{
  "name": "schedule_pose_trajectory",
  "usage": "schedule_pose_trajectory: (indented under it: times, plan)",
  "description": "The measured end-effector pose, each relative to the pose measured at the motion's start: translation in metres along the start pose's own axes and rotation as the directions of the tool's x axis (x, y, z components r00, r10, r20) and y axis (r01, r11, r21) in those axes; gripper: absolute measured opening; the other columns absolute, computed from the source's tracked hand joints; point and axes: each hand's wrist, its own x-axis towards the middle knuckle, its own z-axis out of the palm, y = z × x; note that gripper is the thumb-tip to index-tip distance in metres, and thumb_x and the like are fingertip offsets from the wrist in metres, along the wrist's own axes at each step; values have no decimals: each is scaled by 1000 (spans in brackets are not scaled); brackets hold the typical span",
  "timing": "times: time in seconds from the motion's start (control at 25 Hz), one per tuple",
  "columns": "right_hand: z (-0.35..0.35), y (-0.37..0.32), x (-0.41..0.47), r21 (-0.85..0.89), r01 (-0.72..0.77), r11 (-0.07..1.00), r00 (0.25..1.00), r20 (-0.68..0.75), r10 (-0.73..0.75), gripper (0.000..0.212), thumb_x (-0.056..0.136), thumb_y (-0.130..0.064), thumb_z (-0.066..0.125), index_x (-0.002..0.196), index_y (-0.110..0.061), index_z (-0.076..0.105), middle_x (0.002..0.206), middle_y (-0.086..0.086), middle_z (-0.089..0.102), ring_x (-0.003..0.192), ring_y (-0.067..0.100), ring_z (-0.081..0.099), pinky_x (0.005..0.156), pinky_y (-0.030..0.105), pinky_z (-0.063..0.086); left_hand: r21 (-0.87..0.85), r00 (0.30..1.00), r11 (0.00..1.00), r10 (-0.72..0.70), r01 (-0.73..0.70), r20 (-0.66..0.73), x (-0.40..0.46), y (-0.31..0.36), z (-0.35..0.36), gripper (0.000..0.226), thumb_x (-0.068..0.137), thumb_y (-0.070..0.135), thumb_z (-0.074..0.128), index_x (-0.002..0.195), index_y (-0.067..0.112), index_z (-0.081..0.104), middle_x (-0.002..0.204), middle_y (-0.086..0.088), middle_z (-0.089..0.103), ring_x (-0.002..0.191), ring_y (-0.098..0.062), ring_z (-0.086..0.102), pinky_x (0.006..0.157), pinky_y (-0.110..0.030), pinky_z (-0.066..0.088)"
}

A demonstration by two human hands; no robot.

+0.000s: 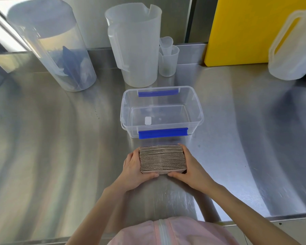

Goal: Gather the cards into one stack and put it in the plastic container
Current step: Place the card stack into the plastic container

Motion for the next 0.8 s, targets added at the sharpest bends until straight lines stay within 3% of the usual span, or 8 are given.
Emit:
schedule_pose_trajectory:
  times: [0.12, 0.2, 0.28, 0.36, 0.44, 0.56, 0.64, 0.8]
  plan:
    - [-8, -5, 0, 23, -36, 999, 998, 52, 35, 89, 67, -27, 78, 133, -35, 18, 118, -19, 39, 107, -1, 42, 95, 17, 37, -85, 999, 996, -29, 33, 43, -3, 2, -7, 100, 40, 62, 62, 125, 20, 31, 119, 12, 40, 121, -12, 35, 106, -31, 31]
    - [-13, -8, 0, 60, -78, 995, 992, 106, 71, 99, 67, -26, 78, 140, -27, 10, 116, -22, 37, 105, -1, 43, 90, 13, 36, -260, 995, 963, -54, 74, 81, -6, 7, -14, 83, 52, 42, 79, 117, 26, 30, 116, 10, 48, 109, -5, 48, 95, -20, 44]
    - [-16, -14, 1, 141, -113, 984, 988, 119, 97, 91, 70, -22, 76, 136, -29, 15, 108, -29, 37, 97, -2, 47, 81, 8, 43, -466, 995, 881, -42, 78, 87, -10, 18, -20, 64, 69, 8, 75, 113, 23, 30, 104, 9, 54, 92, 1, 56, 73, -9, 51]
    - [-18, -22, 3, 230, -122, 965, 990, 98, 102, 73, 72, -18, 74, 123, -34, 24, 102, -30, 39, 94, -3, 48, 70, 6, 49, -571, 998, 819, -34, 53, 45, -11, 25, -22, 57, 74, -3, 65, 113, 20, 31, 99, 11, 55, 88, -2, 57, 63, -7, 51]
    - [-19, -30, 5, 274, -125, 954, 990, 101, 101, 66, 72, -17, 73, 116, -35, 27, 101, -29, 41, 95, 1, 50, 69, 10, 51, -608, 1000, 794, -25, 23, 6, -10, 28, -25, 56, 75, -4, 63, 113, 21, 30, 98, 11, 55, 88, -3, 57, 61, -7, 51]
    - [-30, -40, 7, 257, -145, 955, 976, 196, 96, 77, 76, -18, 69, 133, -32, 19, 106, -28, 40, 107, 5, 44, 78, 15, 48, -621, 1000, 784, -9, 7, 0, -9, 28, -34, 55, 74, -6, 64, 109, 23, 33, 98, 10, 55, 79, 6, 62, 59, -7, 50]
    - [-43, -50, 13, 241, -150, 959, 964, 251, 88, 82, 81, -21, 64, 141, -29, 9, 122, -20, 39, 117, 6, 38, 91, 18, 41, -616, 1000, 788, 10, -4, 6, -8, 28, -43, 55, 70, -2, 70, 102, 28, 38, 99, 8, 55, 74, 14, 62, 59, -8, 50]
    - [-58, -78, 28, -24, 8, 1000, 931, 366, 1, 83, 80, -35, 63, 142, -34, 9, 133, -15, 31, 121, 7, 36, 97, 21, 38, -581, 997, 814, 58, -13, 58, -3, 36, -61, 59, 55, 20, 74, 100, 35, 40, 101, 10, 57, 77, 16, 61, 62, -9, 51]
